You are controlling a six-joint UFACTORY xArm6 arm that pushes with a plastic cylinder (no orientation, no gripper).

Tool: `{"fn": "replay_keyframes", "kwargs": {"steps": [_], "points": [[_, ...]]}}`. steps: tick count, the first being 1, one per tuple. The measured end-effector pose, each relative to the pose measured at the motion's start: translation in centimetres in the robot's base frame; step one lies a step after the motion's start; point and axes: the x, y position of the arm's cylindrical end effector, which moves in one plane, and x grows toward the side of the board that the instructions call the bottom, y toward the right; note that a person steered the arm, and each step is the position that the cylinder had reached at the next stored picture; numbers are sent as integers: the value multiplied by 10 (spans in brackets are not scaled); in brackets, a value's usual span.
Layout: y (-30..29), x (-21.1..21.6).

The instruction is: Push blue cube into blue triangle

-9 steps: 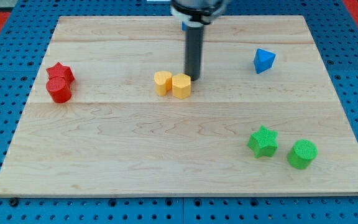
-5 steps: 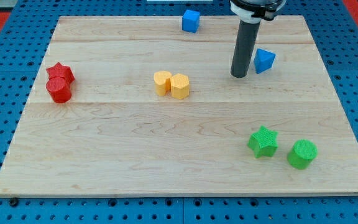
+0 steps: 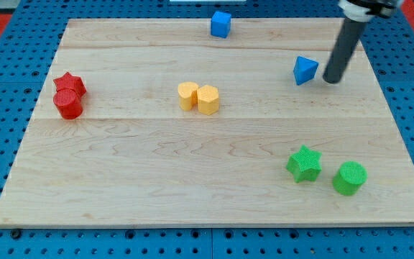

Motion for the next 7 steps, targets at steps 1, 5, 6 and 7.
{"fn": "replay_keyframes", "kwargs": {"steps": [1, 5, 6, 7], "points": [[-56, 0], [-40, -64], [-42, -111], [-35, -110]]}}
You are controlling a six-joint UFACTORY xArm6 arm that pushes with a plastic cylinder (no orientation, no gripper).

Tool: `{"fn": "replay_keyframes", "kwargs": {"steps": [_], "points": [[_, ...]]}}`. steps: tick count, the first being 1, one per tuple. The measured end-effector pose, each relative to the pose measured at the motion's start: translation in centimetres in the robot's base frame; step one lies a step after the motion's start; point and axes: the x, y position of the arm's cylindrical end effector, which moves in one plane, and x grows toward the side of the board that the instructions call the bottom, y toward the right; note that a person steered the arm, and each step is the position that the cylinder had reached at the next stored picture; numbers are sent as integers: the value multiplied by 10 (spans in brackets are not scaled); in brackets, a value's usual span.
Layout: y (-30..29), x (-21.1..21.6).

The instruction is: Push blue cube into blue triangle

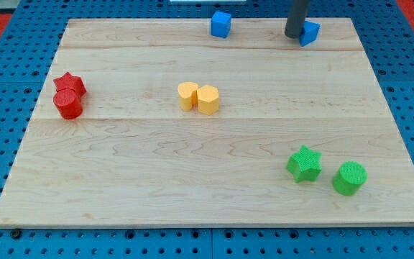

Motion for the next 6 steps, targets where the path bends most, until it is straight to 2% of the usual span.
{"fn": "replay_keyframes", "kwargs": {"steps": [1, 2, 3, 4, 5, 6], "points": [[-104, 22], [-213, 9], [-254, -48], [-177, -40], [-62, -18], [-45, 2]]}}
